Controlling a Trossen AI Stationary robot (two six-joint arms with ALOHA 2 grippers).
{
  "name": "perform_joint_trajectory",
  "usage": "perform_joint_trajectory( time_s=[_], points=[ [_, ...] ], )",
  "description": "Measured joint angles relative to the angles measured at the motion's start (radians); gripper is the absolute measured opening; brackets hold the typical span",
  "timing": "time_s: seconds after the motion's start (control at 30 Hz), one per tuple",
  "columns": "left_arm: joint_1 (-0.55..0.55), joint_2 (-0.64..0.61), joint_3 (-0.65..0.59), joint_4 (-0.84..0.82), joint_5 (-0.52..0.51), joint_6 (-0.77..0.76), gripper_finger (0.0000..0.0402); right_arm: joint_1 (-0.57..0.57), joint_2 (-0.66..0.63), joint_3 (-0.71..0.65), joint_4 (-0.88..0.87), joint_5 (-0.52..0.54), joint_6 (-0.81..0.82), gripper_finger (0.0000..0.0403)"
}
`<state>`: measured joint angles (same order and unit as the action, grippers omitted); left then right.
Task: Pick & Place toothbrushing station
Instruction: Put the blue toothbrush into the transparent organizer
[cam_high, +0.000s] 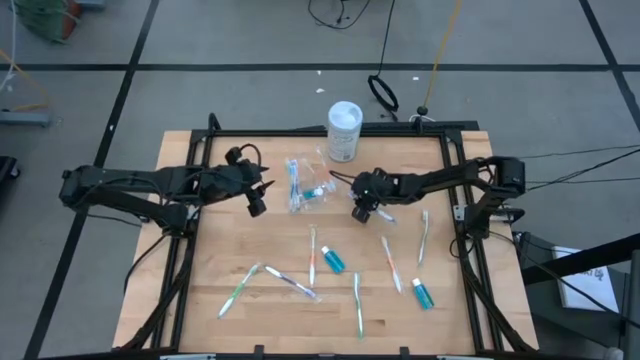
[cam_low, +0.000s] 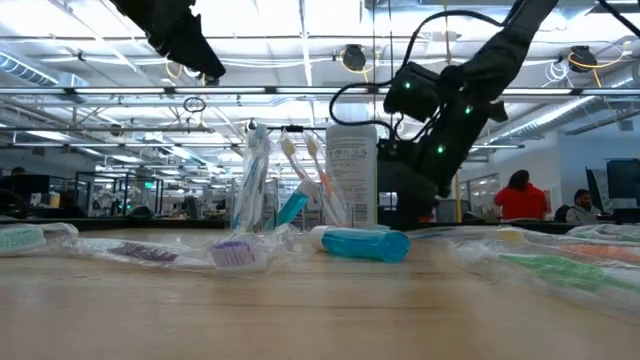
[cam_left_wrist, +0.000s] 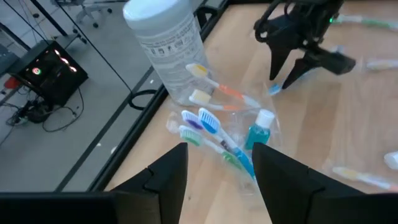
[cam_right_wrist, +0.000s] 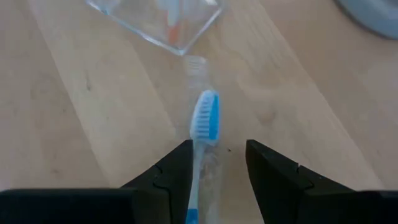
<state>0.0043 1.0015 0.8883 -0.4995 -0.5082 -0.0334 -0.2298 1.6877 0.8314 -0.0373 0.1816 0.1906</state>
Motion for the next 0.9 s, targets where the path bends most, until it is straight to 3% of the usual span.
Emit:
perform_joint_trajectory(
  time_s=[0.17, 0.4, 0.6, 0.73, 0.9],
  points=[
    [0.009, -0.001, 0.000, 0.003, -0.015, 0.013, 0.0186, -0.009, 0.038, 0.003, 0.015, 0.002, -0.017, 0.0119],
    [0.037, 0.000, 0.000, 0.003, -0.016, 0.013, 0.0186, -0.012, 0.014, 0.000, 0.005, -0.002, -0.012, 0.0017],
    [0.049, 0.012, 0.000, 0.003, -0.011, -0.038, 0.0186, 0.010, -0.120, 0.000, 0.050, 0.012, -0.073, 0.0010],
    [0.046, 0.012, -0.001, 0.003, 0.008, -0.084, 0.0186, 0.024, -0.228, -0.002, 0.146, 0.075, -0.128, 0.0005],
    [0.037, 0.013, -0.001, 0.000, 0.054, -0.129, 0.0186, 0.044, -0.307, -0.008, 0.406, 0.293, -0.261, 0.0005]
  ],
)
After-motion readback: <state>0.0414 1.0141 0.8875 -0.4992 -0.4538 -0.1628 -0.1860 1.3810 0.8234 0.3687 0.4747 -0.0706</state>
